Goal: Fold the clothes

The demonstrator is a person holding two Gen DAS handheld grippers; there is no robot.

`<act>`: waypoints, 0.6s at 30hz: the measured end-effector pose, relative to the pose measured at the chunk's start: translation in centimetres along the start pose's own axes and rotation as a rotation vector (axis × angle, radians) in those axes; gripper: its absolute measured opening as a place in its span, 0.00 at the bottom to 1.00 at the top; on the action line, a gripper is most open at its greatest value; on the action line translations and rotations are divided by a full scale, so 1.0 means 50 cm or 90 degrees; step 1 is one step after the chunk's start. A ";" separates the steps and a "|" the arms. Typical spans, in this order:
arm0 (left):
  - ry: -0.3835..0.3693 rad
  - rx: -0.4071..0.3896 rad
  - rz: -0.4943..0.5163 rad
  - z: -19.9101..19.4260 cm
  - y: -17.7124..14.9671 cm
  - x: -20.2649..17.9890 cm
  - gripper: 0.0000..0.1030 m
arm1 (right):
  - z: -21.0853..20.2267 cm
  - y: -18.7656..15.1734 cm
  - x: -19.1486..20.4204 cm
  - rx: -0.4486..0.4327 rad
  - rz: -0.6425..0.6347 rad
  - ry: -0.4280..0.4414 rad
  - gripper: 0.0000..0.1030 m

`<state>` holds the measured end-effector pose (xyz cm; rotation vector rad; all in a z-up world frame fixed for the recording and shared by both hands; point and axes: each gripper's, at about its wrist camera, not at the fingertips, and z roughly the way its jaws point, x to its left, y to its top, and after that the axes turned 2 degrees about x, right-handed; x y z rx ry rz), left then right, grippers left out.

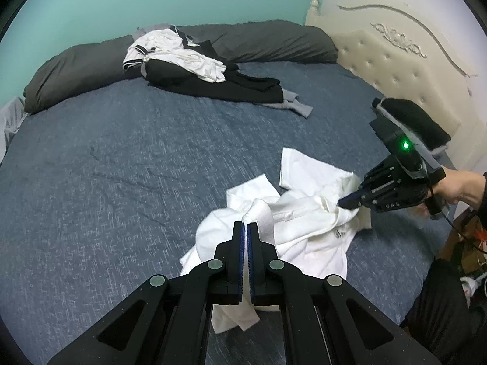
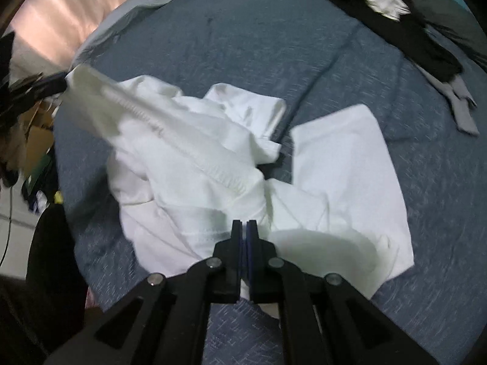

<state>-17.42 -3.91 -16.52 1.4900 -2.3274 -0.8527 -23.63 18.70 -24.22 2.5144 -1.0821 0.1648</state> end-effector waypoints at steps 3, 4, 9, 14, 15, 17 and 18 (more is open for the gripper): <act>-0.003 0.001 0.004 0.000 -0.006 -0.007 0.02 | -0.008 -0.009 -0.006 -0.035 0.022 0.007 0.29; -0.003 0.000 0.004 0.000 -0.006 -0.007 0.02 | -0.007 -0.009 -0.004 -0.039 0.021 0.008 0.39; -0.005 0.001 0.000 0.005 -0.008 -0.005 0.02 | 0.020 -0.010 0.012 -0.033 -0.007 -0.036 0.40; -0.005 0.004 0.005 0.011 -0.013 -0.001 0.02 | 0.058 -0.012 0.008 -0.026 -0.017 -0.059 0.40; -0.005 0.005 0.005 0.011 -0.014 0.001 0.02 | 0.063 -0.012 0.007 -0.027 -0.020 -0.065 0.41; -0.006 0.006 0.002 0.014 -0.018 0.007 0.02 | 0.073 -0.012 0.005 -0.029 -0.024 -0.075 0.41; -0.006 0.007 0.002 0.016 -0.019 0.009 0.02 | 0.077 -0.010 0.004 -0.029 -0.023 -0.075 0.41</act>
